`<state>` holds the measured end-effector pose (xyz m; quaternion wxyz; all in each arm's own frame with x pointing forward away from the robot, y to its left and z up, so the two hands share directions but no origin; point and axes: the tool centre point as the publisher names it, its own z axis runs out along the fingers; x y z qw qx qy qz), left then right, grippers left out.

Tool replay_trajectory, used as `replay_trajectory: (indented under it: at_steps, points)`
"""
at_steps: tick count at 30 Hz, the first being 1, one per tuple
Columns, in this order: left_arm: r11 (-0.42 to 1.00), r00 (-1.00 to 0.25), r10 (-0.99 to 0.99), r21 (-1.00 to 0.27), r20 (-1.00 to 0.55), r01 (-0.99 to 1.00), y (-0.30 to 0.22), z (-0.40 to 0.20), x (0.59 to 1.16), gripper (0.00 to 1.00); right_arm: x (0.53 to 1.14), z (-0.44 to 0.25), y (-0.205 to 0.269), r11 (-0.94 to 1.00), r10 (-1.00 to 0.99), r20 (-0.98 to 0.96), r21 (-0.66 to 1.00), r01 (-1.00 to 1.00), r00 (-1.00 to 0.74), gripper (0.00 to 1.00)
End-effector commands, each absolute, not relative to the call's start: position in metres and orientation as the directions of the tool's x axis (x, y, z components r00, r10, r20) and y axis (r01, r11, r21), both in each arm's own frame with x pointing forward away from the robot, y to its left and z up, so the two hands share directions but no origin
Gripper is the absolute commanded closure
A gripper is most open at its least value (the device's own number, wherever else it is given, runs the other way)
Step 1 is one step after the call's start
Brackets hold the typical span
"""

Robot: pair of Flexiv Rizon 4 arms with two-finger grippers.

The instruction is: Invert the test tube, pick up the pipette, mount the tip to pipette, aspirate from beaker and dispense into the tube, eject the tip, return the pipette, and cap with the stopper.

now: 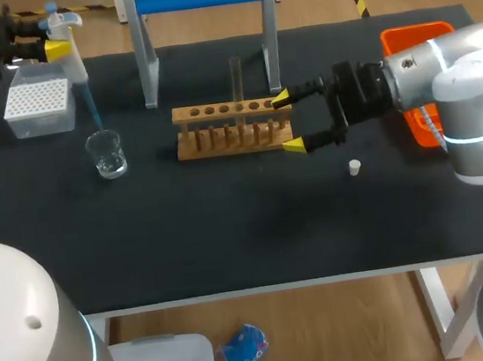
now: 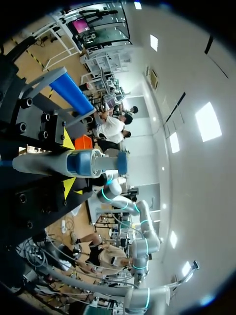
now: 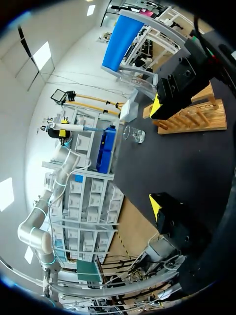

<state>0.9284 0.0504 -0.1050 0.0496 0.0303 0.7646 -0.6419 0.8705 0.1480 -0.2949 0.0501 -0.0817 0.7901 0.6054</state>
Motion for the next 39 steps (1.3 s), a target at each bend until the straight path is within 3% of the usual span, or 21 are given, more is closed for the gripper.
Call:
replay_trajectory:
  at_steps: [1, 33, 39]
  points:
    - [0.168, -0.994, 0.003, -0.980, -0.105, 0.104, 0.051, -0.112, 0.935, 1.00, 0.870, -0.294, 0.147, 0.255, -0.069, -0.178, 0.948, -0.190, -0.982, 0.00]
    - [0.187, -0.996, -0.001, -0.979, -0.087, 0.085, 0.051, -0.116, 0.936, 1.00, 0.870, -0.294, 0.147, 0.255, -0.069, -0.178, 0.948, -0.190, -0.982, 0.00]
    - [0.187, -0.996, -0.001, -0.979, -0.087, 0.085, 0.051, -0.116, 0.936, 1.00, 0.857, -0.273, 0.169, 0.264, -0.001, -0.182, 0.948, -0.176, -0.983, 0.00]
